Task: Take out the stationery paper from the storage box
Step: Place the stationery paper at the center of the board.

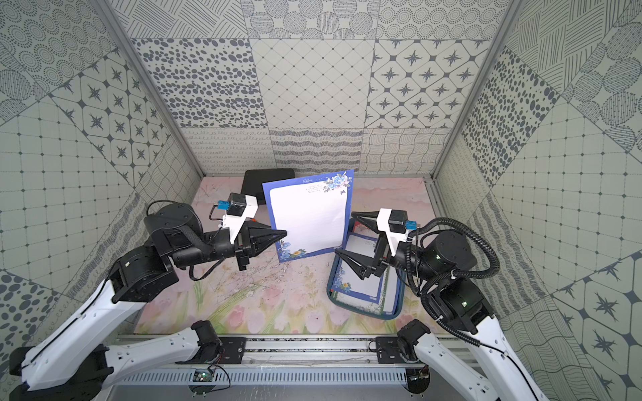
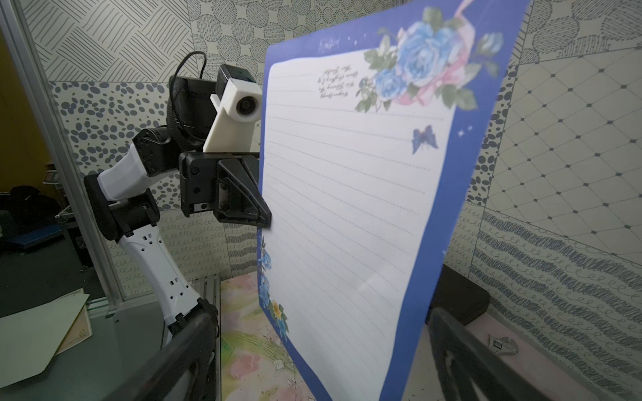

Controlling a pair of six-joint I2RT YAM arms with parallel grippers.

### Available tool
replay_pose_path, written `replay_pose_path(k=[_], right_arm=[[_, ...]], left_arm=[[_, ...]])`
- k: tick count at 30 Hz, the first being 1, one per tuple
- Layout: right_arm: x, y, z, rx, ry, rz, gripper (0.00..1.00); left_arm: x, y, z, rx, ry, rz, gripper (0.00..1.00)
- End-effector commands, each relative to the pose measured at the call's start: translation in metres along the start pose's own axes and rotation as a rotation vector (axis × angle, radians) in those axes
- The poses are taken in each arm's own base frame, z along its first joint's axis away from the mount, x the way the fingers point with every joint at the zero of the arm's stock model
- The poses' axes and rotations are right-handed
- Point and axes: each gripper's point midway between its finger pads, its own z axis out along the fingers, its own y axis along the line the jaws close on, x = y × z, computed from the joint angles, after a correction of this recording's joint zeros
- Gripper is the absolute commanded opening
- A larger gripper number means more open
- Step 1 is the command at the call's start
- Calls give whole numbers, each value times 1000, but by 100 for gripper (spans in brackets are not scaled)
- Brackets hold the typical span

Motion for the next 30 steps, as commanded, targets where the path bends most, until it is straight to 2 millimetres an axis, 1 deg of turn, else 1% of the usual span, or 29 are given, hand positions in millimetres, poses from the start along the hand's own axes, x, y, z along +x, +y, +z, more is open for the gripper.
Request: replay_pose_path(k=[1, 4, 6, 9, 12, 14, 18, 20, 24, 30], right_arm=[[-17, -10, 0, 59, -78, -51, 98], [-14, -12, -1, 74, -86, -64, 98], [-8, -13, 0, 76, -81, -65, 98], [-3, -14, 1, 71, -77, -42, 98], [1, -10, 1, 47, -72, -15, 98], [1, -8, 0, 40, -75, -3, 98], [4, -7, -8, 61, -86, 13, 98], [6, -9, -11, 84, -85, 16, 98], [7, -11, -15, 109, -62, 25, 97], [5, -10, -21, 125, -71, 39, 96]], left_arm=[[40, 33, -3, -150, 200, -121, 0], [60, 57, -4, -236, 285, -239, 0], [80, 73, -4, -295, 366, -318, 0], [107, 88, 0, -341, 467, -373, 0], [126, 99, 6, -368, 521, -406, 0], [138, 109, 7, -396, 553, -434, 0], [166, 137, -1, -494, 634, -564, 0], [178, 147, -3, -515, 671, -628, 0], [196, 159, -2, -534, 736, -691, 0], [218, 170, -4, -565, 802, -759, 0]])
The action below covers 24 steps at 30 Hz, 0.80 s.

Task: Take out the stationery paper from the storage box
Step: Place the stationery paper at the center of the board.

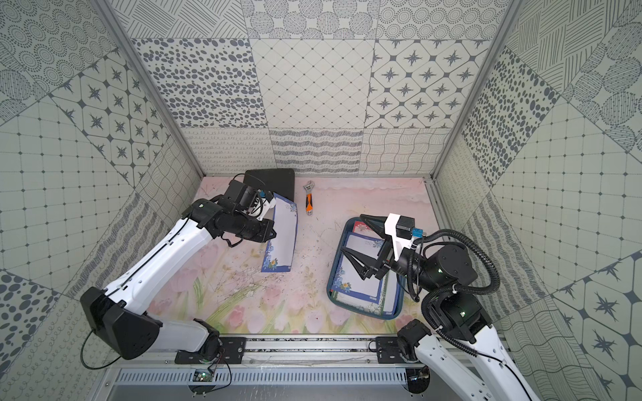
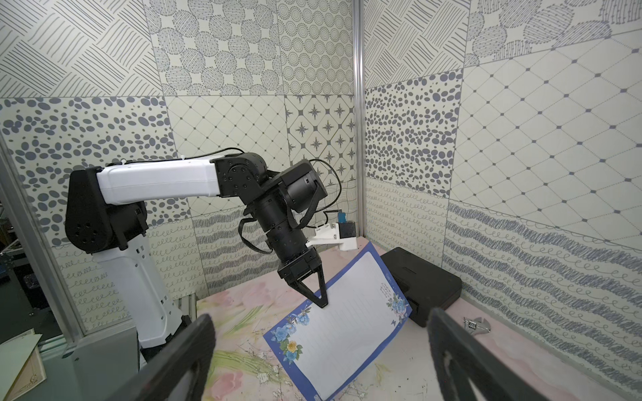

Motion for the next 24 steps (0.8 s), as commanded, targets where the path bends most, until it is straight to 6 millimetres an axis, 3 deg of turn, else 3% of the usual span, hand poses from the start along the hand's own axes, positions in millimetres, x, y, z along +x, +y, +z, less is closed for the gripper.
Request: replay_pose_path(k=[1, 6, 9, 13, 18, 24], right_arm=[[-11, 1, -5, 15, -34, 7, 95], [-8, 0, -4, 18, -19, 15, 95], [-4, -13, -1, 82, -2, 57, 94], [17, -32, 0, 185, 86, 134, 91], [43, -39, -5, 234, 154, 169, 91], [56, -50, -8, 292, 155, 209, 90]], left_arm=[[17, 18, 8, -40, 102, -91, 0], [22, 38, 17, -83, 142, -137, 0], [24, 47, 25, -97, 171, -162, 0], [23, 53, 33, -99, 195, -173, 0], [23, 61, 40, -119, 218, -161, 0], [35, 74, 48, -158, 286, -146, 0]])
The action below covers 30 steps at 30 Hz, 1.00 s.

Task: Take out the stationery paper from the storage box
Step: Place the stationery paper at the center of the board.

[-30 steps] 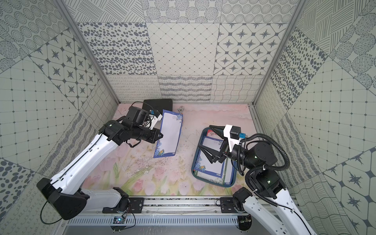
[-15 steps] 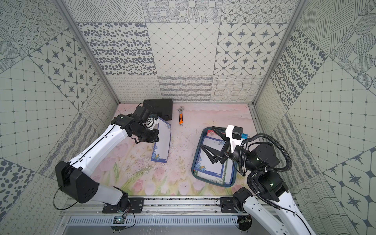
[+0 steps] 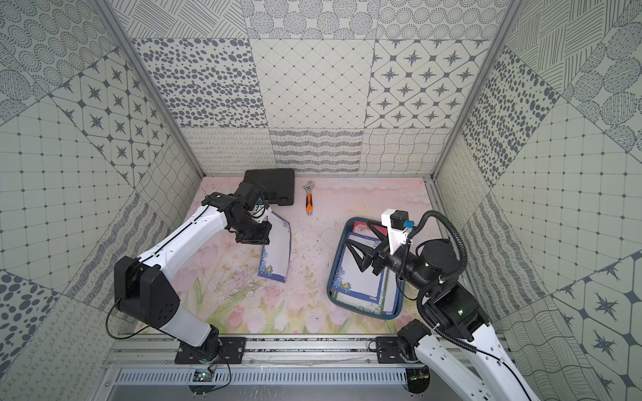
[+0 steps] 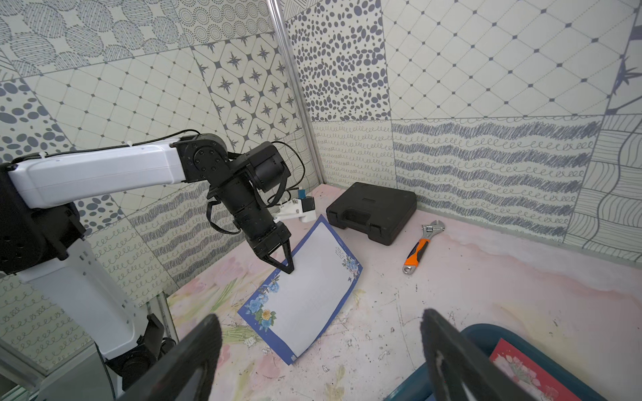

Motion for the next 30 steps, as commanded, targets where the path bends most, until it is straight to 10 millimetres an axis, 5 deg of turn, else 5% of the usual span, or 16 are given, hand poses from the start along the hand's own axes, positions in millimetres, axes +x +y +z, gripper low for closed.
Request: replay_pose_path(k=[1, 9, 24, 30], right_arm=[[2, -7, 1, 39, -12, 36, 90], [4, -11, 9, 46, 3, 65, 89], [-4, -13, 22, 60, 32, 7, 89], [-8, -17, 19, 87, 12, -22, 89]], left_arm=[[13, 17, 7, -50, 79, 12, 0], [20, 21, 28, -22, 182, -15, 0], [12, 61, 21, -111, 168, -91, 0], [20, 68, 32, -70, 190, -172, 0]])
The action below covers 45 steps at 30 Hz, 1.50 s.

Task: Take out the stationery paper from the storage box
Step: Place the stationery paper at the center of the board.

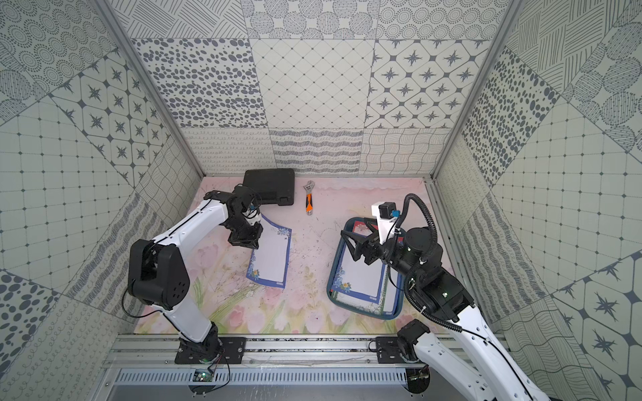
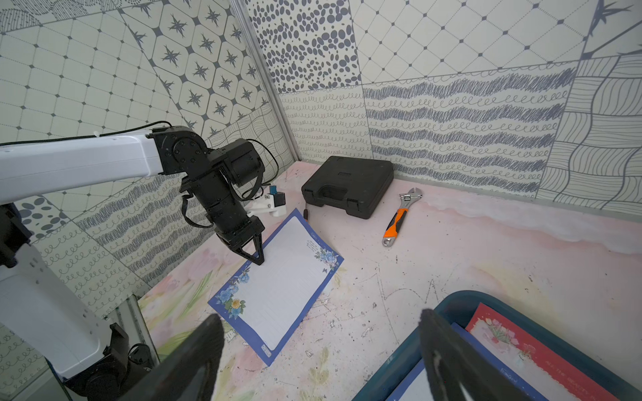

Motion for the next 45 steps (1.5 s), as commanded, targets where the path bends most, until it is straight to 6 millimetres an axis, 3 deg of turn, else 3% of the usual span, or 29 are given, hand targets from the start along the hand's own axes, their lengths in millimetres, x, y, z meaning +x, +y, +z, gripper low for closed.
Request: replay_pose_path(k=[1, 6, 11, 17, 24, 29, 32, 45], right_arm=[[-21, 4, -9, 7, -61, -45, 89], [-16, 4, -11, 5, -45, -57, 89], [-14, 1, -15, 20, -50, -58, 90], [-3, -15, -7, 101, -12, -57, 90], [8, -19, -6, 115, 20, -22, 90], [20, -19, -14, 107, 39, -33, 91], [27, -22, -18, 123, 68, -57, 92], [28, -34, -13, 189, 106, -110, 94]], left_arm=[[14, 6, 11, 25, 66, -46, 0], [28, 2, 33, 76, 159, -64, 0], [38, 12, 41, 29, 176, -80, 0], [35, 19, 47, -3, 131, -121, 0], [39, 20, 60, 11, 119, -203, 2], [37, 27, 46, -34, 56, -241, 34], [36, 31, 34, -63, 12, -256, 44], [44, 42, 0, -139, -97, -307, 51]])
